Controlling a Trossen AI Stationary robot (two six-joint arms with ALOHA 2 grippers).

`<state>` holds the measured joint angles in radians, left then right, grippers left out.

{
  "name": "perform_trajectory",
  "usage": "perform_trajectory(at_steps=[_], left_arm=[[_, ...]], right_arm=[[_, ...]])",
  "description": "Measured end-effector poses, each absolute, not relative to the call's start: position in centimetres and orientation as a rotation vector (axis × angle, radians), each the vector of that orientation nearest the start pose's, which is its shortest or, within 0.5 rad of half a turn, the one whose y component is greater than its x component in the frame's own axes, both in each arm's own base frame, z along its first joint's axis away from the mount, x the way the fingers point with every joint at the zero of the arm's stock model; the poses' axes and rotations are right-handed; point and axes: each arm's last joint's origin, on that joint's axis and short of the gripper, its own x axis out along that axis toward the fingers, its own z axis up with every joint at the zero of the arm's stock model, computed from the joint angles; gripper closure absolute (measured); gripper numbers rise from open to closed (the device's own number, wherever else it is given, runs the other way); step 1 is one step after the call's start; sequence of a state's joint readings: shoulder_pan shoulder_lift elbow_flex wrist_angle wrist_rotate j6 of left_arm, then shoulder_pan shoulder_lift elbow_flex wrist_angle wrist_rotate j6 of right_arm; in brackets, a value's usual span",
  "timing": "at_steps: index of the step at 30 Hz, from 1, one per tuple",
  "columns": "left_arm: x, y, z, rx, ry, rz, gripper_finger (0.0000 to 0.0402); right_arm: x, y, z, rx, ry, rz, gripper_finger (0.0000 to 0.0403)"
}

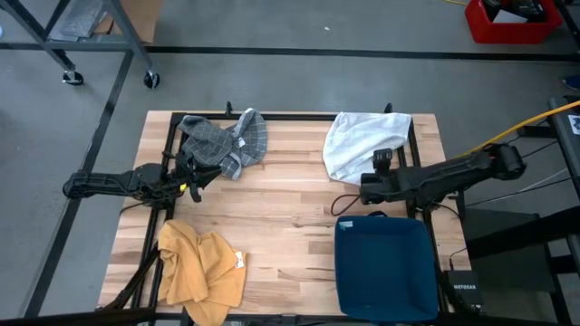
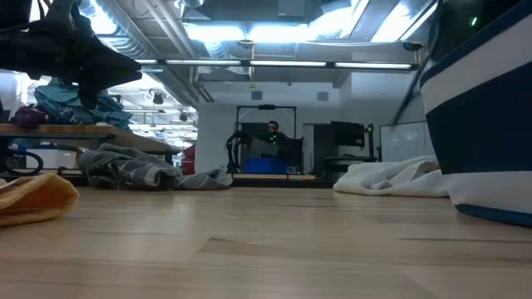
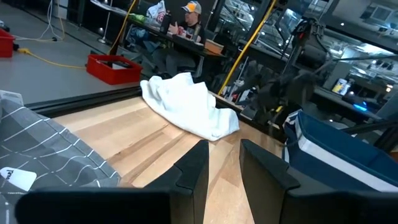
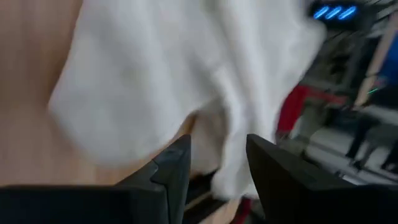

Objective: Fold towel
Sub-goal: Fold the white kitchen towel

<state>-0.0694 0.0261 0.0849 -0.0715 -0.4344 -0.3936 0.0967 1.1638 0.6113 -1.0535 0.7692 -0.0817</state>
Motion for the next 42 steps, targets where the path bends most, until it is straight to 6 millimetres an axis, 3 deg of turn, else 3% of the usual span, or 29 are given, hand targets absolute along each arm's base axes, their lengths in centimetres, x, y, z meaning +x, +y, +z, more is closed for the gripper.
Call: perform_trajectory(at_steps=[10,17,22,28,37,42], left_arm=[[9.2,0.6,18.4,-0.39,-0.061,0.363,0.032],[9.2,0.6,18.4,-0.389,-0.061,0.362,0.032],[9.2,0.6,18.4,-0.386,-0.061,0.363,0.032],[9.2,0.6,18.4,-0.387,-0.061,0.362,0.032],[9.2,0.6,18.4,-0.39,-0.061,0.363,0.032],[9.2,0.6,18.4,-0.389,-0.061,0.362,0.032]], right_arm=[[14.4,-4.3,17.9,-0.574,1.667,-0.624,0.0242],[12.4,-6.6,18.0,-0.284,1.798,-0.621,0.0242],[11.7,-8.3,18.0,-0.223,1.829,-0.653,0.0242],[11.9,-10.1,17.7,-0.013,1.678,-0.646,0.0242],[13.3,-11.9,18.0,-0.034,1.451,-0.718,0.0242],[13.8,-12.0,18.0,0.004,1.381,-0.628,0.0242]])
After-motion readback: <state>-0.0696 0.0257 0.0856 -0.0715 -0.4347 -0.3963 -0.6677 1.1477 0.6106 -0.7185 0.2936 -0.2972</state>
